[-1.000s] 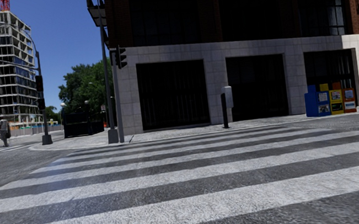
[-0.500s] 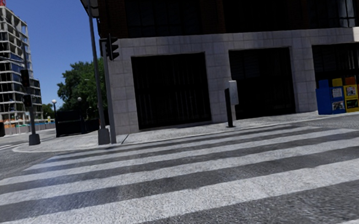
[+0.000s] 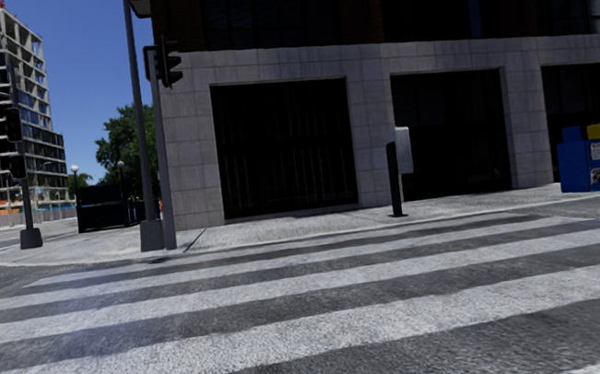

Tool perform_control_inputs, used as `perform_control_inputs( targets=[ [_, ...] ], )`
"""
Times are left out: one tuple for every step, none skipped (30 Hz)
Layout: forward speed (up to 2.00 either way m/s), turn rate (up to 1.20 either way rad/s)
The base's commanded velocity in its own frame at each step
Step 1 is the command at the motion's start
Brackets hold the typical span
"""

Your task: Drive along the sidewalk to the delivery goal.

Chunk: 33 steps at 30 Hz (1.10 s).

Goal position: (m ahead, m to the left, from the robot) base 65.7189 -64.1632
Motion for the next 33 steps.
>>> perform_control_inputs(
  targets=[
    [2.00, 0.00],
    [2.00, 0.00],
    [2.00, 0.00],
    [2.00, 0.00],
    [2.00, 0.00],
    [2.00, 0.00],
    [2.00, 0.00],
    [2.00, 0.00],
    [2.00, 0.00],
    [2.00, 0.00],
    [2.00, 0.00],
    [2.00, 0.00],
    [2.00, 0.00],
    [2.00, 0.00],
    [2.00, 0.00],
    [2.00, 0.00],
    [2.00, 0.00],
    [2.00, 0.00],
    [2.00, 0.00],
    [2.00, 0.00],
    [2.00, 0.00],
    [2.00, 0.00],
    [2.00, 0.00],
    [2.00, 0.00],
    [2.00, 0.00],
    [2.00, 0.00],
    [2.00, 0.00],
    [2.00, 0.00],
    [2.00, 0.00],
    [2.00, 0.00],
    [2.00, 0.00],
    [2.00, 0.00],
    [2.00, 0.00]
  ],
)
